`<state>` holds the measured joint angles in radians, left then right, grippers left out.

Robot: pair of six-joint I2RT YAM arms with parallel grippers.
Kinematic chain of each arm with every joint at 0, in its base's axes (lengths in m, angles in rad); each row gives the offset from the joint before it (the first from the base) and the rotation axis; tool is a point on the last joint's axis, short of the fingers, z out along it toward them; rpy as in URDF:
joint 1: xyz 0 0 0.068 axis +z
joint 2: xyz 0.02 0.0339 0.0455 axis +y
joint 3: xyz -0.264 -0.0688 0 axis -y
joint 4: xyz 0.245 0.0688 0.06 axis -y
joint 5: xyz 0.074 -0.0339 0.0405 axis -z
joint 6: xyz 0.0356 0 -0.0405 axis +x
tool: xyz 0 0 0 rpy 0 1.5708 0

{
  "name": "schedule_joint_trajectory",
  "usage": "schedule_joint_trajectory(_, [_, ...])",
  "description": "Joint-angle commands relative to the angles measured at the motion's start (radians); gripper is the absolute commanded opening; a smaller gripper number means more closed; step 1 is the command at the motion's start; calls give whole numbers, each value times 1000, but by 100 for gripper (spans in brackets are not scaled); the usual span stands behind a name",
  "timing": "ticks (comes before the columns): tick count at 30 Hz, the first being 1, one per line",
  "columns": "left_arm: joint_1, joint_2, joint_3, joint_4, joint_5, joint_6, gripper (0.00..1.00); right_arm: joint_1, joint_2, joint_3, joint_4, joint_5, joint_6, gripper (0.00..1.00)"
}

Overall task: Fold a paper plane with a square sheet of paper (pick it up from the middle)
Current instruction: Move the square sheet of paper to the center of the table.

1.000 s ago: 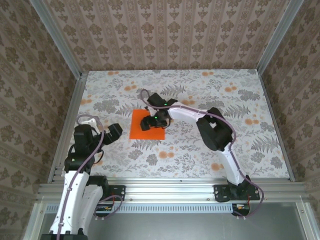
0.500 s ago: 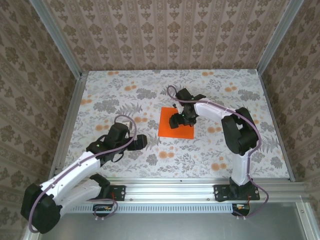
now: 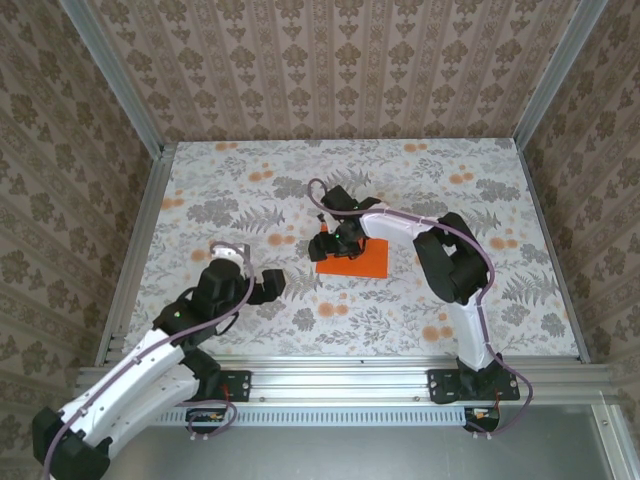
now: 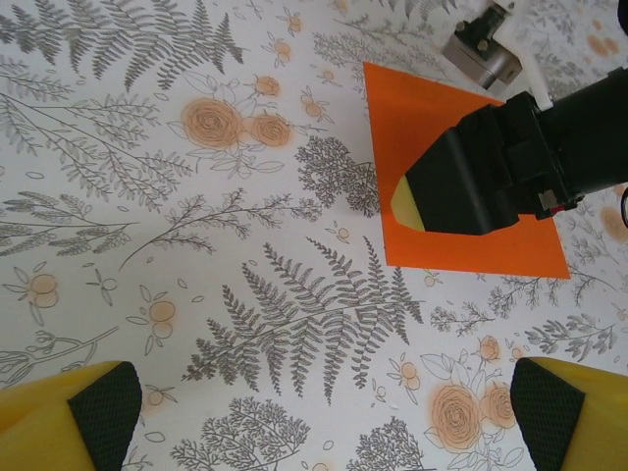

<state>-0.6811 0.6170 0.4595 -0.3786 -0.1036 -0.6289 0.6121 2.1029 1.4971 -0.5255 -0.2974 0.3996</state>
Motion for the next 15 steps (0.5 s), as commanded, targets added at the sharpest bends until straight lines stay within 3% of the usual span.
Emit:
schedule_joint_trajectory(1, [0, -71, -33, -51, -33, -4, 100, -1, -3, -84, -17, -23, 13, 71])
schedule_joint_trajectory(8, [5, -86, -45, -27, 11, -20, 100, 6, -125, -283, -19, -26, 7, 70])
schedule_joint_trajectory(15, [5, 96, 15, 73, 128, -17, 100, 15, -253, -227, -202, 109, -15, 70])
